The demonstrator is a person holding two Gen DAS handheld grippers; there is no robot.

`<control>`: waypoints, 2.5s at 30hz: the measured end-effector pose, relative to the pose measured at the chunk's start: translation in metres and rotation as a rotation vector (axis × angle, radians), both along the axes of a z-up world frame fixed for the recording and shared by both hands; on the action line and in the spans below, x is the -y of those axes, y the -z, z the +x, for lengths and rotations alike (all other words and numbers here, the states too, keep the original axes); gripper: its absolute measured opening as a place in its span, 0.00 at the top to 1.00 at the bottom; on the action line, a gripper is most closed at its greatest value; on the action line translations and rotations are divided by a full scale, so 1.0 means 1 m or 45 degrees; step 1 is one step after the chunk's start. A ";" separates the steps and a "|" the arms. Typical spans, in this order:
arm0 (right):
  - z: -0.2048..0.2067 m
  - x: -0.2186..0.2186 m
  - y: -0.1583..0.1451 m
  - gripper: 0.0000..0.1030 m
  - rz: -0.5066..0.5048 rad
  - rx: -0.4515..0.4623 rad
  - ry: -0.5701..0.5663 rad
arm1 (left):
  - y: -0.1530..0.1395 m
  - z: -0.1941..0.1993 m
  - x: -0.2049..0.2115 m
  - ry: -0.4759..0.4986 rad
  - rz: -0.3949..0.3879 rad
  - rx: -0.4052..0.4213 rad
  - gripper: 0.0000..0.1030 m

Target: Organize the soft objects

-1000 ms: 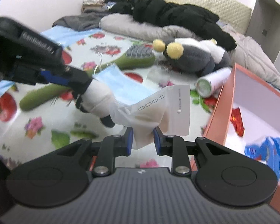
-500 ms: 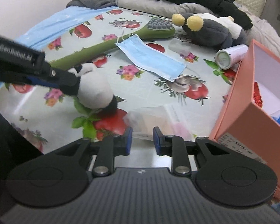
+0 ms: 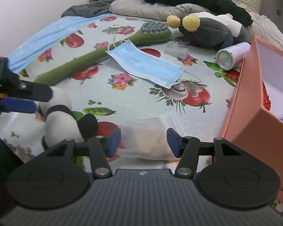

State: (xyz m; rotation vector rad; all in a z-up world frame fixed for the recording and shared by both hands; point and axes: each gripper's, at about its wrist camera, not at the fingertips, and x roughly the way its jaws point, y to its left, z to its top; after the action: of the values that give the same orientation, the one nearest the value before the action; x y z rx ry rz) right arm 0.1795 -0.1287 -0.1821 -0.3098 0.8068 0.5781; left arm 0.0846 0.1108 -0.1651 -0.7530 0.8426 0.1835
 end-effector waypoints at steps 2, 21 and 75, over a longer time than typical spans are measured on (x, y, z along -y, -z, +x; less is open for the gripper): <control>0.004 -0.002 0.006 0.46 -0.017 0.002 -0.011 | 0.000 -0.002 0.004 -0.015 0.000 -0.009 0.34; 0.003 0.012 0.008 0.75 -0.036 0.028 -0.093 | 0.004 0.015 0.046 0.008 0.211 -0.115 0.34; -0.035 0.040 -0.096 0.88 0.132 0.218 0.034 | -0.073 0.016 0.065 0.201 0.320 0.103 0.45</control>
State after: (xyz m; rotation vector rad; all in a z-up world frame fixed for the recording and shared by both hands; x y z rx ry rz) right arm 0.1446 -0.1687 -0.0858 -0.2493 0.6127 0.5587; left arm 0.1001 0.0459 -0.0920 -0.4537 0.7811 0.1148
